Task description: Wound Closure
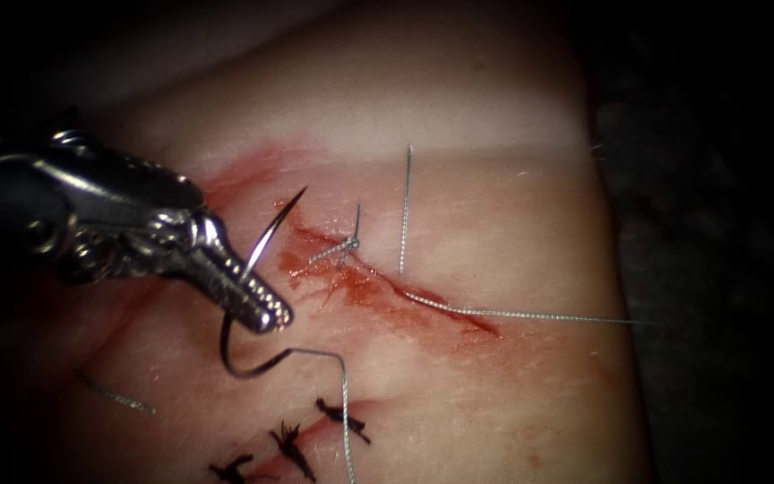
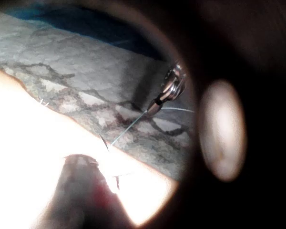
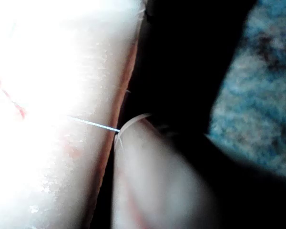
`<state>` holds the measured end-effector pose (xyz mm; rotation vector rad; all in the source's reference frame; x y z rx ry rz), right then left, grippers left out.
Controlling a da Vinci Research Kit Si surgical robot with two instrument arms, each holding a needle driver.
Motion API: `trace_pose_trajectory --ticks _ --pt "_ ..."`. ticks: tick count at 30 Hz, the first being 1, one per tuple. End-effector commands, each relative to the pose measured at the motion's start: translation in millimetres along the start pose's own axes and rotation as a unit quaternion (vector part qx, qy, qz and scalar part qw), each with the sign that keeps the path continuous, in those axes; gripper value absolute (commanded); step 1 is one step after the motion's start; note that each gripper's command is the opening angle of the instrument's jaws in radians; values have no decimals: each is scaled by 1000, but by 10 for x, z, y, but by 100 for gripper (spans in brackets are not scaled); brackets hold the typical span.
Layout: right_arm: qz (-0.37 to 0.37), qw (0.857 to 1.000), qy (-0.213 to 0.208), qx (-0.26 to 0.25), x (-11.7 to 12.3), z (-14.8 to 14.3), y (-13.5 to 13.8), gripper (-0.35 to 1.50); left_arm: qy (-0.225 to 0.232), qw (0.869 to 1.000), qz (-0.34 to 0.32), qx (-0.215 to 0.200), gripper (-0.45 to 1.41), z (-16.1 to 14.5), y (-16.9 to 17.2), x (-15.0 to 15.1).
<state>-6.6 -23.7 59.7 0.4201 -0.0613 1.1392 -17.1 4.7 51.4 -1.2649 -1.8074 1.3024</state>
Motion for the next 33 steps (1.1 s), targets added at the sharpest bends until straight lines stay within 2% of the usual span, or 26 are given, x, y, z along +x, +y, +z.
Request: trace_pose_trajectory --ticks 1,7,13,14,15,17,18,20,23,26,27,28,30,31,32,33 --pt "-1 1000 -1 -5 -1 5 -3 -35 0 1000 0 0 -45 2 -7 1" --pt "-3 1000 -3 -19 -3 4 7 -35 1 1000 0 1 -45 2 -7 1" --pt "5 1000 -2 -19 -2 4 5 -35 1 1000 3 1 -45 1 -8 1" --pt "6 1000 19 -23 2 2 3 2 2 1000 3 1 -45 1 -8 2" --pt "6 1000 19 -23 2 2 3 2 2 1000 3 1 -45 1 -8 2" --pt "-1 999 34 -17 10 -9 -1 90 5 1000 9 3 -45 0 -9 3" --pt "-26 999 36 -8 18 -24 -9 108 7 1000 18 5 -45 -2 -10 4" --pt "-26 999 44 6 28 -47 -17 122 12 1000 24 9 -45 -4 -12 6" --pt "-45 994 85 43 42 -85 -25 120 20 999 43 15 -45 -7 -17 10" --pt "-66 984 140 84 62 -121 -35 115 43 990 125 58 -45 -10 -30 17" --pt "-63 981 158 93 70 -130 -40 111 46 976 191 92 -45 -10 -35 18" --pt "-50 978 176 104 78 -135 -47 108 40 941 301 150 -45 -9 -42 16" --pt "-17 969 210 127 99 -139 -67 106 26 853 457 249 -45 -7 -54 10" --pt "14 961 231 154 110 -136 -81 110 22 823 495 279 -45 -5 -61 7" --pt "32 951 251 176 117 -132 -91 111 18 794 537 285 -45 -4 -69 2" --pt "71 939 263 208 124 -128 -101 111 10 770 574 277 -45 -2 -75 0"
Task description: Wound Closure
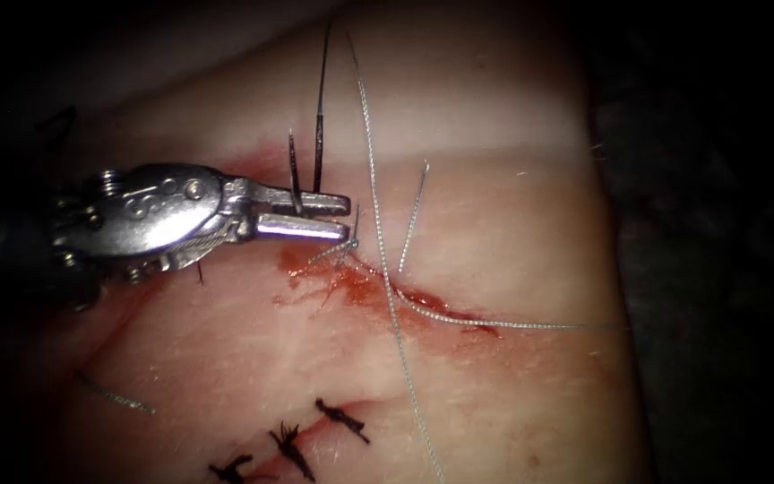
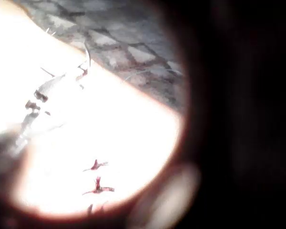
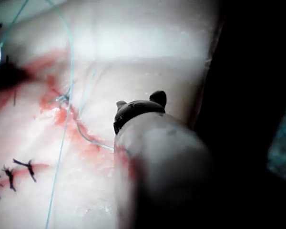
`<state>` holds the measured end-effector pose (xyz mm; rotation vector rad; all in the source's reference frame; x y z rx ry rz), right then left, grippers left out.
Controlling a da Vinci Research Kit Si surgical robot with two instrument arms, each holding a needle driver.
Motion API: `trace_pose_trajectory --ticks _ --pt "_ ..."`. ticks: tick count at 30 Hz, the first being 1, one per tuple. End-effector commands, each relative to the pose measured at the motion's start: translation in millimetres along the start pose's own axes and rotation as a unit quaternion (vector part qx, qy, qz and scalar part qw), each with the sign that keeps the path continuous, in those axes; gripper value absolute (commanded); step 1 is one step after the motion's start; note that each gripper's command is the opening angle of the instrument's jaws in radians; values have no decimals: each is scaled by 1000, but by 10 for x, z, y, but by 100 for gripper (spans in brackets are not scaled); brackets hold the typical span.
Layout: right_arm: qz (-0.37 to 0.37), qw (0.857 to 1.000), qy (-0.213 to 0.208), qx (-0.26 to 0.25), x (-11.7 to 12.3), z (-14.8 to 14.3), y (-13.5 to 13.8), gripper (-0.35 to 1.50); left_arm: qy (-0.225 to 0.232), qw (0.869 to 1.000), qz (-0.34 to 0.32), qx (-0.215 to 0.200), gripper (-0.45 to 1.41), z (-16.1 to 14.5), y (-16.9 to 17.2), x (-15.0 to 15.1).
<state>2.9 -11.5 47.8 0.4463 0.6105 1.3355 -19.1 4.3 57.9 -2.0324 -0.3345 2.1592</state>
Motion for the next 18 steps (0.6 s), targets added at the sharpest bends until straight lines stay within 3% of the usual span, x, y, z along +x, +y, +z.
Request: trace_pose_trajectory --ticks 1,3,4,5,7,10,11,12,13,16,18 --pt "75 996 33 38 -3 30 -27 111 3 999 40 -5 -45 7 0 -10" --pt "158 980 69 99 -6 51 -44 105 2 993 115 -12 -45 11 -1 -16" --pt "216 961 56 162 -13 71 -61 61 -20 983 182 -26 -45 13 0 -19" --pt "257 946 30 196 -20 85 -74 49 -36 979 199 -28 -45 14 3 -22" --pt "268 941 18 204 -24 94 -84 44 -43 978 201 -29 -45 15 6 -24" --pt "273 938 -5 214 -34 112 -105 49 -43 978 203 -36 -45 18 13 -27" --pt "273 937 -10 216 -37 124 -120 76 -38 977 203 -56 -45 24 16 -28" --pt "273 937 -10 216 -37 124 -120 76 -38 977 203 -56 -45 24 16 -28" --pt "276 936 -4 216 -36 135 -135 108 -38 976 205 -69 -45 30 20 -30" --pt "279 926 16 252 -37 147 -153 74 -53 973 211 -78 -45 41 30 -40" --pt "273 922 12 275 -43 152 -158 73 -61 971 213 -83 -45 45 32 -45"
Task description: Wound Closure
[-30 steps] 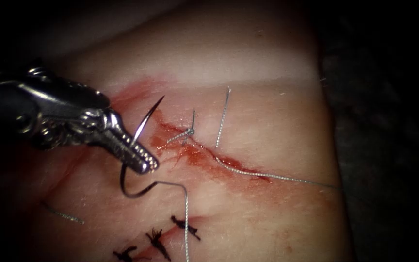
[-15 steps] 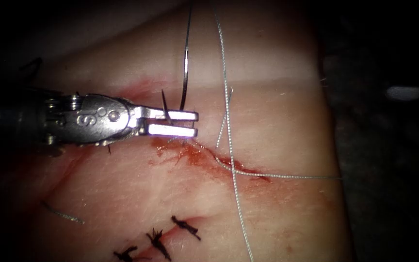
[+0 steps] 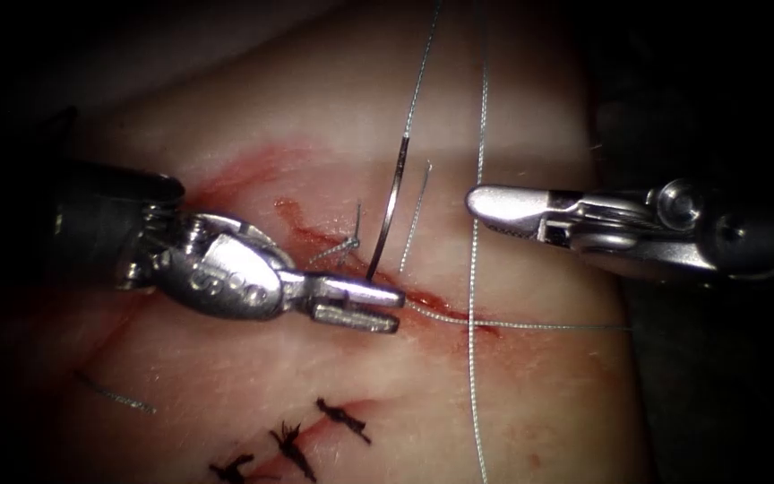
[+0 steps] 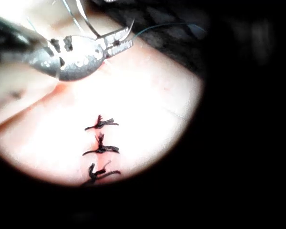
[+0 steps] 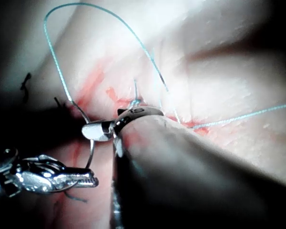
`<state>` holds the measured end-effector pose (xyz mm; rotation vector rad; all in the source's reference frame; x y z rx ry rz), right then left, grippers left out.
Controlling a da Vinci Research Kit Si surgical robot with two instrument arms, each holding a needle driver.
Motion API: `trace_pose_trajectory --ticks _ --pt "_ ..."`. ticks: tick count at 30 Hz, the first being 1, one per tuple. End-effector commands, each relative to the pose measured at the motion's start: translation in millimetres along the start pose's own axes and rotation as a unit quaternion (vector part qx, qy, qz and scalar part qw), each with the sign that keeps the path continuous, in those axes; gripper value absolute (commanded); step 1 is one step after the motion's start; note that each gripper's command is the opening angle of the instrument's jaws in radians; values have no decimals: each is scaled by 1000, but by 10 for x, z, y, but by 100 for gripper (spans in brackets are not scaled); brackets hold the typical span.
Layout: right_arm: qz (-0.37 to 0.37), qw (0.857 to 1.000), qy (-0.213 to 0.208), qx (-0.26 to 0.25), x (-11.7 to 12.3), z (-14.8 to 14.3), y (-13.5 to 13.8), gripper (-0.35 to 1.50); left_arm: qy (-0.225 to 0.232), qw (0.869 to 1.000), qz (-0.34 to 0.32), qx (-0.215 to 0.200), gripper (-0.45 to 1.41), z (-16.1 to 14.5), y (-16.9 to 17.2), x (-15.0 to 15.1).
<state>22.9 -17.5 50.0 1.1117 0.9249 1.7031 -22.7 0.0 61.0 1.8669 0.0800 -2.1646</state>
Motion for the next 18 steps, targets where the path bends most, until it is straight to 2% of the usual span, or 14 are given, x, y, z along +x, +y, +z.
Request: trace_pose_trajectory --ticks 1,6,12,18 --pt "-8 1000 -14 8 -10 14 1 74 -2 1000 0 -5 -45 7 2 -5" --pt "-58 998 -31 11 -21 31 5 93 -2 1000 1 -5 -45 8 3 -6" --pt "-101 994 -33 12 -19 51 4 96 -1 999 -41 -5 -45 11 5 -2" --pt "-118 993 -28 12 -10 55 7 98 -1 999 -50 -5 -45 12 5 -1"
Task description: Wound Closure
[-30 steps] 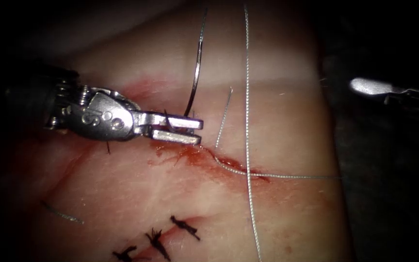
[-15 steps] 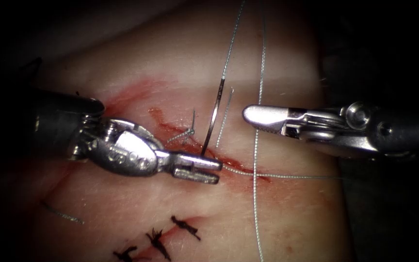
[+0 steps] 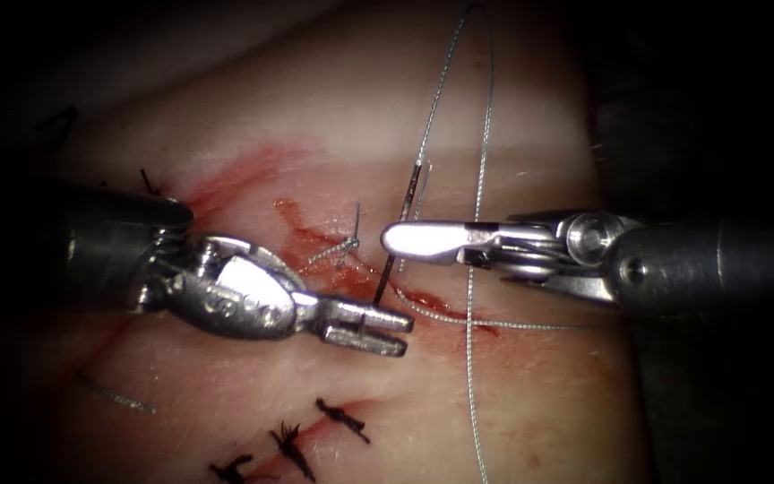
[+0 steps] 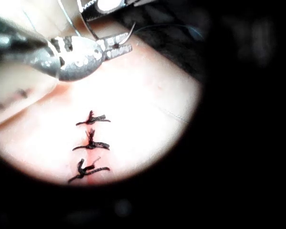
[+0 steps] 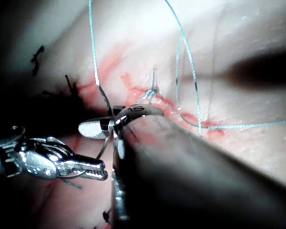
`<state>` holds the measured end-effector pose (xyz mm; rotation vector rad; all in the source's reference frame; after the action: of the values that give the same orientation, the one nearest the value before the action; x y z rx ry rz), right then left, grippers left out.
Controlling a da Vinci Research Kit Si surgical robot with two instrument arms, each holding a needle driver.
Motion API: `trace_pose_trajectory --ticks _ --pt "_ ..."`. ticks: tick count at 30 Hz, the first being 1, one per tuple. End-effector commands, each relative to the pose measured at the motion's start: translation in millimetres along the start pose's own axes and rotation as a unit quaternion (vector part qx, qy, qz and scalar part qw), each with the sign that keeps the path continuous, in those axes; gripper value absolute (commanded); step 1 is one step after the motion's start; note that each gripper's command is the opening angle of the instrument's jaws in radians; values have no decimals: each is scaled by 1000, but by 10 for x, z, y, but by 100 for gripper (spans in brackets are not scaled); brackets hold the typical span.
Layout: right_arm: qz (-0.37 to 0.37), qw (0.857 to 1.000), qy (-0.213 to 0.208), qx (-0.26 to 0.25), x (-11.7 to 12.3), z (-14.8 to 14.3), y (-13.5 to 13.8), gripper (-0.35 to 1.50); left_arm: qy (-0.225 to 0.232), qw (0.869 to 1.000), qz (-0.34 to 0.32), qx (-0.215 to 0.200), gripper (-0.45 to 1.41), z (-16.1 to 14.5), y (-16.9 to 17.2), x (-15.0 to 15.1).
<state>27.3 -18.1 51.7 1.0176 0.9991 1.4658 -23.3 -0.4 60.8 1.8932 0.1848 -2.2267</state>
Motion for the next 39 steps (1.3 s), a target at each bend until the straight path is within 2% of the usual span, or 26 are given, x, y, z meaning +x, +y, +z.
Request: trace_pose_trajectory --ticks 1,11,14,18,19,20,21,22,23,26,27,28,29,30,32,34,35,36,38,39 --pt "0 1000 4 -1 2 9 3 98 0 1000 -3 0 -45 5 2 -4" --pt "-16 999 29 -11 15 14 12 96 2 1000 -20 -1 -45 5 0 -1" --pt "-22 999 35 -14 18 18 13 83 2 1000 -29 -1 -45 5 0 -1" --pt "-26 999 42 -17 19 24 17 76 2 999 -44 1 -45 5 -1 0" --pt "-27 998 47 -19 18 26 20 59 2 999 -50 1 -45 5 -2 0" --pt "-27 998 47 -19 18 26 20 59 2 999 -50 1 -45 5 -2 0" --pt "-28 998 50 -21 17 28 21 42 2 999 -50 1 -45 5 -2 0" --pt "-29 998 52 -22 15 29 23 11 2 999 -50 2 -45 6 -2 0" --pt "-30 998 52 -22 13 29 25 -3 2 999 -51 2 -45 6 -2 1" --pt "-33 998 51 -21 9 30 27 -35 2 999 -51 2 -45 5 -3 1" --pt "-34 998 53 -22 8 30 28 -35 2 999 -51 2 -45 5 -3 0" --pt "-34 998 53 -22 8 30 28 -35 2 998 -60 2 -5 6 -4 0" --pt "-34 998 53 -22 8 30 28 -35 2 998 -60 2 -5 6 -4 0" --pt "-34 998 52 -22 8 30 28 -35 3 997 -72 2 29 7 -5 -1" --pt "-34 998 52 -22 8 31 28 -35 1 996 -93 8 42 8 -7 -1" --pt "-33 998 54 -19 9 31 29 -35 -1 993 -121 16 69 9 -10 -1" --pt "-36 998 55 -18 11 30 30 -35 -2 989 -145 23 89 10 -12 -1" --pt "-48 997 55 -19 12 30 31 -35 -5 987 -161 30 91 11 -15 0" --pt "-77 995 57 -22 17 30 34 -35 -5 980 -197 41 110 8 -23 2" --pt "-132 989 62 -21 23 28 39 -35 0 971 -235 44 108 -2 -34 9"
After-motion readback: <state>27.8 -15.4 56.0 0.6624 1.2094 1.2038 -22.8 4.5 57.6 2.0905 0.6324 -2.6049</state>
